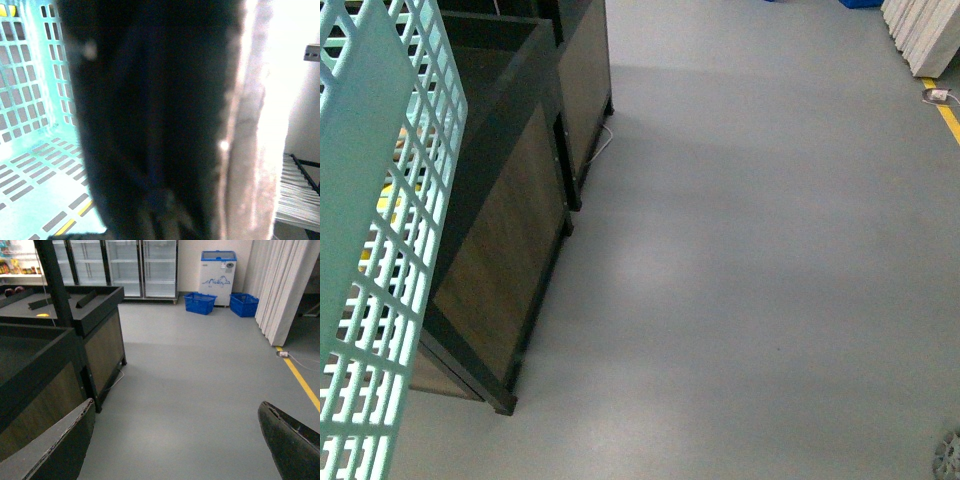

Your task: Pick mango and avocado into basket

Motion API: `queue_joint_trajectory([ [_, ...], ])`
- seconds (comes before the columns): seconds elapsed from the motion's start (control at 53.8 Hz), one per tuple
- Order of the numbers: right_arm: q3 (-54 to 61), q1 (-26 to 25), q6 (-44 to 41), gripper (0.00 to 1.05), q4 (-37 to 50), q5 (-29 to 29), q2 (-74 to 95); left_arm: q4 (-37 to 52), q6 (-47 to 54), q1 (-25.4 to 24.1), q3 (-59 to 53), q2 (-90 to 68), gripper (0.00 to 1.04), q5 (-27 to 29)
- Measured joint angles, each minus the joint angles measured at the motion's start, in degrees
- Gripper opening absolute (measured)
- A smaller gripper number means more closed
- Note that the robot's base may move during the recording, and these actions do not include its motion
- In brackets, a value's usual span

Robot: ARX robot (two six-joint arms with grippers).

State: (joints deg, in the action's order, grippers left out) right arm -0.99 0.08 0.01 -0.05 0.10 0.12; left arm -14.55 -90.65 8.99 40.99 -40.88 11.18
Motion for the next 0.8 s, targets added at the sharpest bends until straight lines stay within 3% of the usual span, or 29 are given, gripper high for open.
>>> queue_joint_trajectory([
  [0.799, 0.0, 0.0, 0.02, 0.96, -0.02, 0.02, 0.09, 0.0, 0.04, -0.07, 0.02, 0.0, 0.14, -0.02],
])
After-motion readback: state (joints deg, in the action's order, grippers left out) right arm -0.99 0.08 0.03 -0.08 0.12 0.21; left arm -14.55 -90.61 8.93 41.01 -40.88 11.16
